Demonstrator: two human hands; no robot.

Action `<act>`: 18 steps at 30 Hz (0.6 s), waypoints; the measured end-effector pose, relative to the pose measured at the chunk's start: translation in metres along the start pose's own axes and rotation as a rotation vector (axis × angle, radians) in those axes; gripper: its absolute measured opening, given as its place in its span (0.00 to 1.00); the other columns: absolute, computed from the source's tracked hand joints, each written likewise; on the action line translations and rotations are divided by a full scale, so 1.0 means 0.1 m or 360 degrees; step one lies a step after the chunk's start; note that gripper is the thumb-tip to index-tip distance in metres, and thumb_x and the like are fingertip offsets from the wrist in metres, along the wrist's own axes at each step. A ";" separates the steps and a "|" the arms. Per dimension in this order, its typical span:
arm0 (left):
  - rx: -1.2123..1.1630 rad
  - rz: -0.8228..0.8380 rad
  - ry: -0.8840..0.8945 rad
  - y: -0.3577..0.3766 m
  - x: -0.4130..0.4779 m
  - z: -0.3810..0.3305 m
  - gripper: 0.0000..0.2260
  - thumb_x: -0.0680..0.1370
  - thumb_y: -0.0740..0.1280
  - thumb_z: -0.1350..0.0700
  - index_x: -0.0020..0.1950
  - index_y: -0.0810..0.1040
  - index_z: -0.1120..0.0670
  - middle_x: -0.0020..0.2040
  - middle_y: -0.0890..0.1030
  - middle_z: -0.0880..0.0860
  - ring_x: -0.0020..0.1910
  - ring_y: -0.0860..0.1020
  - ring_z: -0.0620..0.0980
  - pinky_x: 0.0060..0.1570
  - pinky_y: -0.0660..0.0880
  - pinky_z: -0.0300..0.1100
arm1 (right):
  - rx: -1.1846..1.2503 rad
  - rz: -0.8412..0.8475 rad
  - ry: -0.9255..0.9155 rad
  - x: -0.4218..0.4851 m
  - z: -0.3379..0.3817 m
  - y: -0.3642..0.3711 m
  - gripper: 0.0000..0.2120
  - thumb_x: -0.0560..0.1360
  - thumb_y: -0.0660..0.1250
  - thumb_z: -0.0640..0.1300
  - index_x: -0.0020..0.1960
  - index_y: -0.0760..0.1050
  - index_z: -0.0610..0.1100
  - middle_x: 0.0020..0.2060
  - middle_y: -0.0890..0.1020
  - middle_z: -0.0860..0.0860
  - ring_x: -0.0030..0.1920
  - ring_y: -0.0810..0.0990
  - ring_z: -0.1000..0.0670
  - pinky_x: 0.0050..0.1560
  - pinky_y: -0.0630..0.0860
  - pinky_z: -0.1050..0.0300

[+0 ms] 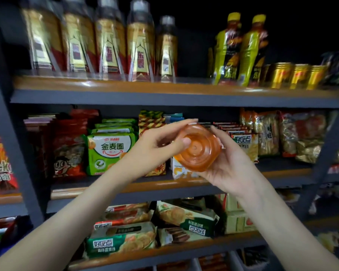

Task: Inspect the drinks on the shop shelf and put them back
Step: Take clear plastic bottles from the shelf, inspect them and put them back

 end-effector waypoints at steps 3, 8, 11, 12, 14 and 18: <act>-0.0461 0.0125 -0.0223 -0.07 0.04 0.13 0.27 0.69 0.73 0.41 0.67 0.76 0.48 0.65 0.78 0.50 0.63 0.77 0.51 0.54 0.78 0.49 | -0.0247 0.0024 -0.0193 0.08 0.05 -0.06 0.29 0.71 0.70 0.48 0.71 0.67 0.51 0.54 0.82 0.43 0.47 0.85 0.44 0.40 0.82 0.42; 0.0269 0.0110 -0.0529 0.09 -0.01 0.37 0.36 0.62 0.78 0.37 0.67 0.70 0.44 0.56 0.81 0.45 0.53 0.81 0.42 0.54 0.79 0.41 | -0.1184 0.0057 -0.0723 0.13 -0.06 -0.13 0.48 0.64 0.78 0.52 0.67 0.49 0.77 0.67 0.71 0.55 0.60 0.79 0.50 0.58 0.77 0.44; 0.0723 -0.0017 -0.0463 0.16 -0.11 0.45 0.37 0.64 0.78 0.42 0.68 0.69 0.49 0.50 0.80 0.41 0.47 0.79 0.35 0.46 0.76 0.29 | -0.1309 0.0268 -0.0742 0.18 -0.17 -0.19 0.39 0.65 0.73 0.56 0.68 0.55 0.71 0.62 0.75 0.63 0.60 0.78 0.57 0.57 0.78 0.53; 0.0765 -0.0051 -0.0433 0.19 -0.16 0.50 0.38 0.64 0.78 0.43 0.69 0.68 0.50 0.49 0.79 0.40 0.46 0.78 0.34 0.44 0.75 0.28 | -0.1263 0.0306 -0.0713 0.19 -0.20 -0.21 0.34 0.66 0.71 0.56 0.67 0.58 0.68 0.59 0.77 0.61 0.58 0.79 0.58 0.55 0.79 0.55; 0.0795 -0.0102 -0.0357 0.24 -0.25 0.57 0.39 0.64 0.79 0.43 0.70 0.67 0.51 0.49 0.77 0.38 0.46 0.76 0.31 0.43 0.73 0.26 | -0.1240 0.0307 -0.0718 0.20 -0.24 -0.23 0.27 0.68 0.69 0.54 0.64 0.62 0.62 0.56 0.78 0.59 0.56 0.79 0.60 0.52 0.78 0.61; 0.0848 -0.0283 -0.0202 0.22 -0.34 0.61 0.41 0.66 0.78 0.45 0.74 0.63 0.48 0.56 0.79 0.43 0.52 0.78 0.39 0.48 0.73 0.27 | -0.1525 0.0186 -0.0971 0.14 -0.18 -0.21 0.30 0.67 0.72 0.58 0.65 0.66 0.60 0.58 0.77 0.61 0.60 0.76 0.58 0.59 0.77 0.54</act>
Point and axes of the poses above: each hand's wrist, its own x-axis towards the middle knuckle, its own y-axis out of the palm, z = x × y, the point moved 5 cm from there along x, towards the middle knuckle
